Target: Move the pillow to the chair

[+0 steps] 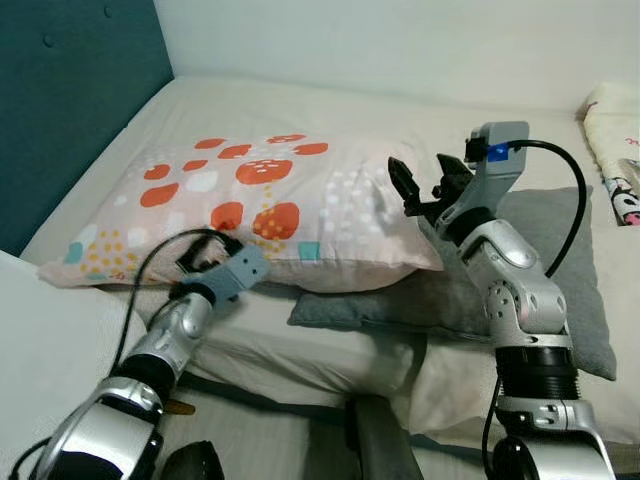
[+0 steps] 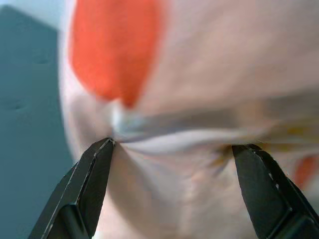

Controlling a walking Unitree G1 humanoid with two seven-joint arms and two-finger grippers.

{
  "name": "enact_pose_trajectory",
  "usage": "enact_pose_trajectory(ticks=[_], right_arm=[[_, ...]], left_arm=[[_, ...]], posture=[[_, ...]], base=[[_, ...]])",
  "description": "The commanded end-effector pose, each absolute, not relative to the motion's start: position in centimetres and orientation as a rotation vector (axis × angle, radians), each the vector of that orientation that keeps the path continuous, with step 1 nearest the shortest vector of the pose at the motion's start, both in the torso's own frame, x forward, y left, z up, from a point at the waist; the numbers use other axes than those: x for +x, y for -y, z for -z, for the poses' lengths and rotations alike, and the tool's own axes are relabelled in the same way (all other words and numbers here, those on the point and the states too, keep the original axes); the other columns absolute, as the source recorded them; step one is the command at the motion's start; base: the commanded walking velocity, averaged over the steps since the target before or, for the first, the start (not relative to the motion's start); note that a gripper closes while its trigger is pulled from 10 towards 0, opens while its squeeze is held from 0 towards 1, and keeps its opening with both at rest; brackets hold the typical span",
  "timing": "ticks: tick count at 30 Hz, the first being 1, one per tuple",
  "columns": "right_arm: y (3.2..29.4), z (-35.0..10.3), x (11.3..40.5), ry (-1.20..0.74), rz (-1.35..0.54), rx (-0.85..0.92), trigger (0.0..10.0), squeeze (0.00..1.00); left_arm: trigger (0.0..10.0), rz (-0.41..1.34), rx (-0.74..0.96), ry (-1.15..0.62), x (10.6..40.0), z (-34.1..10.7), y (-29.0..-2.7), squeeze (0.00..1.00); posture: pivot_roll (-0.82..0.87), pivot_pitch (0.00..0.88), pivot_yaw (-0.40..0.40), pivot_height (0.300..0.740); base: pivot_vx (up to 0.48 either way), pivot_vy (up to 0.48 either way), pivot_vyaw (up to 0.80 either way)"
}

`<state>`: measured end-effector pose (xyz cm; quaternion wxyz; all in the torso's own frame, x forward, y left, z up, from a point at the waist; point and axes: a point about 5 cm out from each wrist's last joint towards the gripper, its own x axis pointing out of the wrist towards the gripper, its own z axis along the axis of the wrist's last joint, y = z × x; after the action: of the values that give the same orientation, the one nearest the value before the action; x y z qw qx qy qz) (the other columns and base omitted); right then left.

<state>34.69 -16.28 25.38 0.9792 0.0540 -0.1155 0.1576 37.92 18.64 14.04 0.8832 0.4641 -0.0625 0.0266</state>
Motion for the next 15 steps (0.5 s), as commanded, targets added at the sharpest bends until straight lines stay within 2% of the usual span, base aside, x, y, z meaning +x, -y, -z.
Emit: enact_pose_trajectory(ticks=[1,10,15], right_arm=[[15.7,-25.2,34.2,0.216,-0.341,0.122,10.0,0.00],[15.8,-25.5,33.0,0.198,-0.337,0.146,10.0,0.00],[15.7,-26.0,32.1,0.198,-0.337,0.154,10.0,0.00]], left_arm=[[10.0,-0.100,0.984,0.109,37.9,-14.1,-19.7,0.00],[10.0,-0.082,1.023,0.091,37.3,-12.7,-20.0,0.00],[10.0,-0.030,1.032,0.126,37.7,-13.1,-18.4,0.00]], posture=[[-0.16,0.252,-0.017,0.505],[-0.18,0.294,-0.009,0.505],[-0.21,0.325,-0.002,0.505]], base=[[0.000,0.000,0.00],[0.000,0.000,0.00],[0.000,0.000,0.00]])
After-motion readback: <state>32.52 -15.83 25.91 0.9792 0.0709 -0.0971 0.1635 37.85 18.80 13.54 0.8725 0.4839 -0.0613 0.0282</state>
